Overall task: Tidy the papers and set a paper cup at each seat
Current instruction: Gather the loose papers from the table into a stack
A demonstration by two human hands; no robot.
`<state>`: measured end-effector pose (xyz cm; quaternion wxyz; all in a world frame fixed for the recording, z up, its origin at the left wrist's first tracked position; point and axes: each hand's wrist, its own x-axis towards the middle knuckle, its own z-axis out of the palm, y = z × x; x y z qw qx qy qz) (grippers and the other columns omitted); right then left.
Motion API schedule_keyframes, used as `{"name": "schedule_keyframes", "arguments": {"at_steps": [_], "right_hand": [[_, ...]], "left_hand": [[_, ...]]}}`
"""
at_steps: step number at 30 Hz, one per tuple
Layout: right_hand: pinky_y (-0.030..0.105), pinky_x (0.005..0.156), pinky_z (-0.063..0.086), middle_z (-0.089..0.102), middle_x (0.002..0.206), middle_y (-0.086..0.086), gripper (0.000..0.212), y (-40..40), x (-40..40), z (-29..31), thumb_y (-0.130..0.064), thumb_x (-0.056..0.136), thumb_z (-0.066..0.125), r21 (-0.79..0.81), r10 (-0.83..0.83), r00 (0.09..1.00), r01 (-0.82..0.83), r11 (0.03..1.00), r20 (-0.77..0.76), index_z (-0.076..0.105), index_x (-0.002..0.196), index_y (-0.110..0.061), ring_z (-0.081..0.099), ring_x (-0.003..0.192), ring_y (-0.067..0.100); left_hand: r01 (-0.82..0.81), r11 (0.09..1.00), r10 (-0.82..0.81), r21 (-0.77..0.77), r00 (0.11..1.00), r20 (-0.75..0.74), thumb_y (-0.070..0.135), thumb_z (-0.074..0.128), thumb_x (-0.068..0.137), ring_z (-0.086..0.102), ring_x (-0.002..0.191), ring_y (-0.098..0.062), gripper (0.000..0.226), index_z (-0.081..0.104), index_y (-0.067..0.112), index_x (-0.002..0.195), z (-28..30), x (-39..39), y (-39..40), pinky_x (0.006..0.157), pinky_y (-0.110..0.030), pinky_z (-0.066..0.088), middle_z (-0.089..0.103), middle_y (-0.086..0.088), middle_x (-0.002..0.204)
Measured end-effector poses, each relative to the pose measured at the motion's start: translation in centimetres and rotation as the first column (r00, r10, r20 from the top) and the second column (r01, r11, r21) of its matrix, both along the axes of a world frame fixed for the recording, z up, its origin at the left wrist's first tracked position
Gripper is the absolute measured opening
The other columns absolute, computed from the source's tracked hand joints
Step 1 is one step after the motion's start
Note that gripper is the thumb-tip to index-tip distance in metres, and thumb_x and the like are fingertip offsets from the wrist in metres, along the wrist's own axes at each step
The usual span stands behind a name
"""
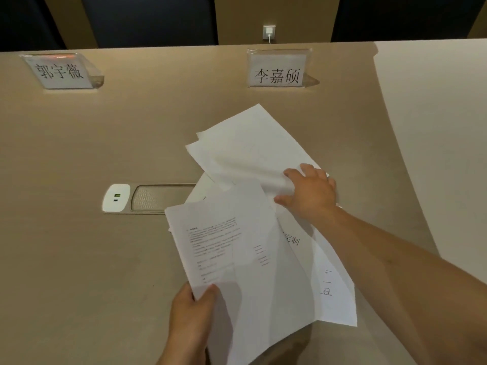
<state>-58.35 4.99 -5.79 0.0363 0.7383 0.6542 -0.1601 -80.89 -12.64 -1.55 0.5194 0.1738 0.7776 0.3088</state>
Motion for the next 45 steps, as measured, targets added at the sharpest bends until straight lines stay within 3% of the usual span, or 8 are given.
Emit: {"name": "schedule_keyframes", "arguments": {"at_steps": [7, 14, 18, 22, 28, 33, 38, 45], "right_hand": [[0.039, 0.084, 0.034, 0.064, 0.099, 0.004, 0.022, -0.3, 2.3, 0.9, -0.036, 0.095, 0.051, 0.189, 0.061, 0.987, -0.089, 0.978, 0.15, 0.064, 0.098, -0.019, 0.06, 0.09, 0.029], [0.029, 0.053, 0.037, 0.056, 0.07, 0.001, 0.014, 0.7, 7.2, 7.6, -0.032, 0.091, 0.065, 0.159, -0.204, 0.821, 0.334, 0.929, -0.534, 0.064, 0.087, -0.019, 0.054, 0.063, 0.019], [0.028, 0.064, 0.051, 0.066, 0.081, 0.0, 0.01, 0.0, 9.7, 11.4, -0.028, 0.091, 0.067, 0.09, -0.115, 0.696, 0.25, 0.964, -0.708, 0.068, 0.095, -0.018, 0.062, 0.071, 0.017], [0.018, 0.054, 0.043, 0.061, 0.07, 0.004, 0.012, -1.1, 9.1, 10.9, -0.023, 0.086, 0.073, 0.101, 0.187, 0.862, -0.157, 0.982, -0.471, 0.066, 0.079, -0.016, 0.057, 0.064, 0.02], [0.035, 0.089, 0.044, 0.056, 0.125, 0.0, 0.033, -5.1, 6.0, 4.5, -0.044, 0.09, 0.062, -0.117, 0.554, 0.827, -0.562, 0.818, -0.095, 0.065, 0.107, -0.015, 0.057, 0.109, 0.027], [0.039, 0.103, 0.038, 0.04, 0.139, -0.008, 0.057, -5.6, 5.7, 5.1, -0.077, 0.07, 0.057, -0.372, 0.446, 0.879, -0.477, 0.796, -0.171, 0.061, 0.107, -0.034, 0.04, 0.126, 0.02], [0.045, 0.111, 0.034, 0.04, 0.144, 0.004, 0.072, -3.1, 3.3, 4.8, -0.074, 0.08, 0.048, -0.098, 0.15, 0.97, -0.171, 0.98, -0.193, 0.045, 0.136, -0.028, 0.033, 0.136, 0.028], [0.052, 0.112, 0.021, 0.023, 0.152, 0.006, 0.126, -3.5, 1.4, 1.0, -0.078, 0.055, 0.067, -0.106, 0.049, 0.999, -0.048, 0.993, 0.004, 0.005, 0.15, -0.025, 0.02, 0.141, 0.03]], "left_hand": [[0.069, 0.997, -0.07, -0.018, 0.996, -0.052, 0.006, 0.053, 0.091, 0.07, 0.084, -0.026, 0.019, 0.069, 0.015, 0.094, -0.8, 1.5, 0.9, 0.069, -0.034, 0.055, 0.074, -0.005, 0.095], [0.111, 0.994, -0.112, -0.016, 0.986, -0.122, 0.007, 0.05, 0.093, 0.068, 0.082, -0.027, 0.019, 0.065, 0.012, 0.102, -1.5, 1.7, 2.2, 0.052, -0.025, 0.049, 0.067, -0.009, 0.105], [0.157, 0.988, -0.157, -0.013, 0.978, -0.139, 0.015, 0.05, 0.094, 0.065, 0.092, -0.029, 0.026, 0.06, 0.014, 0.117, -1.7, 2.6, 3.2, 0.075, -0.042, 0.061, 0.058, -0.011, 0.122], [0.121, 0.993, -0.121, -0.004, 0.989, -0.089, 0.017, 0.05, 0.093, 0.065, 0.093, -0.029, 0.025, 0.06, 0.013, 0.116, -1.7, 3.6, 4.4, 0.085, -0.046, 0.058, 0.054, -0.012, 0.128], [0.012, 1.0, -0.011, 0.024, 0.999, -0.049, 0.018, 0.046, 0.099, 0.054, 0.101, -0.028, 0.02, 0.056, 0.007, 0.111, -1.5, 5.2, 4.3, 0.099, -0.049, 0.048, 0.033, 0.0, 0.131], [-0.013, 0.998, 0.007, -0.057, 0.995, -0.101, 0.028, 0.048, 0.097, 0.055, 0.105, -0.043, 0.037, 0.056, -0.001, 0.118, -2.4, 5.2, 3.4, 0.098, -0.059, 0.049, 0.032, 0.003, 0.13], [-0.059, 0.989, 0.051, -0.133, 0.996, -0.069, 0.044, 0.041, 0.097, 0.055, 0.11, -0.039, 0.032, 0.059, 0.019, 0.088, -1.7, 4.1, 1.9, 0.098, -0.057, 0.048, 0.033, 0.002, 0.13], [-0.145, 0.972, 0.184, -0.186, 0.96, 0.21, 0.041, 0.071, 0.072, 0.063, 0.108, -0.035, 0.075, 0.042, 0.023, 0.138, -1.4, 3.8, 1.9, 0.089, -0.047, 0.054, 0.053, -0.009, 0.136]]}}
